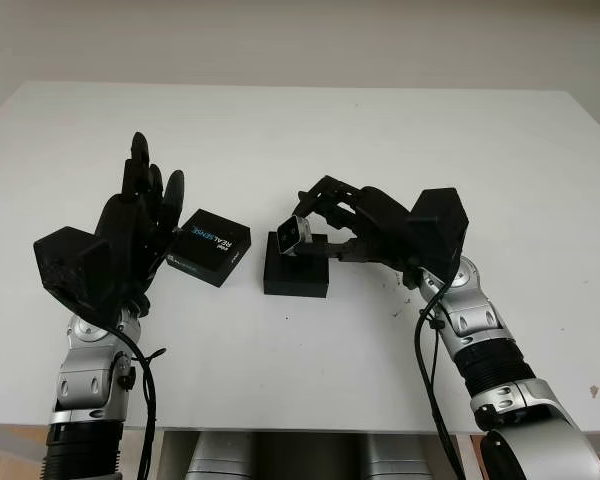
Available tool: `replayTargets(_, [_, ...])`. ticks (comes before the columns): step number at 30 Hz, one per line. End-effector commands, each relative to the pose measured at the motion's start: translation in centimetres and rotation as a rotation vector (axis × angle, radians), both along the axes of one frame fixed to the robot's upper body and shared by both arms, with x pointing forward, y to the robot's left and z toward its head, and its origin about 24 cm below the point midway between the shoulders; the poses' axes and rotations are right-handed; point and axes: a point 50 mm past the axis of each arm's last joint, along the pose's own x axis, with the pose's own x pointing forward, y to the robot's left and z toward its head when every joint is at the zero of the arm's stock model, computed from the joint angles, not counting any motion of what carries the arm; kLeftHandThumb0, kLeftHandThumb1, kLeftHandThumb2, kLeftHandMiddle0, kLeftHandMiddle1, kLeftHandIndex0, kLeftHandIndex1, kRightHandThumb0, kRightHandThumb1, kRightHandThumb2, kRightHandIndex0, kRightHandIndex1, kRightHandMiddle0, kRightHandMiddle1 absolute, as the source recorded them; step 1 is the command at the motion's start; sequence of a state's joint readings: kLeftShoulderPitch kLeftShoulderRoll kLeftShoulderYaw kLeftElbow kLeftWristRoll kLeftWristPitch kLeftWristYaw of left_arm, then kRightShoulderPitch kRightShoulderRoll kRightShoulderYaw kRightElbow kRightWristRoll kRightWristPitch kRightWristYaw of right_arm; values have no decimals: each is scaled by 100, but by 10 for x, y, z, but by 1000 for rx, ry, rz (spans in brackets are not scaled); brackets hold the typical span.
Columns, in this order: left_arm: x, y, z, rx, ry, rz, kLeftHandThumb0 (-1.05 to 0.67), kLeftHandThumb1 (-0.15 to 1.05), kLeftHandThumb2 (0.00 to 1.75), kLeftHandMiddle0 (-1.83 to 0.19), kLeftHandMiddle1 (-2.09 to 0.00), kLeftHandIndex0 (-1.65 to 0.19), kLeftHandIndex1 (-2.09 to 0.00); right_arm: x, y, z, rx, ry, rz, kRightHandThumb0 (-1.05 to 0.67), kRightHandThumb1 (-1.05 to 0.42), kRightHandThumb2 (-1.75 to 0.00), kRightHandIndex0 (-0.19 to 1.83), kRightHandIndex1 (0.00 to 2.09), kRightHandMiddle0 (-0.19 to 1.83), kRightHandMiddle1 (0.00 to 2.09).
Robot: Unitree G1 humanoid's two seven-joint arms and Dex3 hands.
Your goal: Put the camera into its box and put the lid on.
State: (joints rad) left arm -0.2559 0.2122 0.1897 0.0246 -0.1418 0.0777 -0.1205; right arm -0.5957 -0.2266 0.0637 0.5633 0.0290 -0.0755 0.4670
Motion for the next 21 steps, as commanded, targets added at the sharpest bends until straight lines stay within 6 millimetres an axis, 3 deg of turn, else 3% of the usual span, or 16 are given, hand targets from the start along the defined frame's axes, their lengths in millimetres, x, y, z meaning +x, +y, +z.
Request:
replayTargets(1, [-1, 2, 3, 16, -14, 3, -69, 105, 52, 19, 0, 19, 0, 0, 0, 0, 1, 4, -8, -43, -94, -5, 16, 2, 29, 181])
replayTargets(21, [-1, 1, 1, 13, -14, 0, -70, 105, 51, 19, 0, 19, 0, 2, 6, -9, 1, 42, -23, -42, -94, -6, 15, 4, 28, 182])
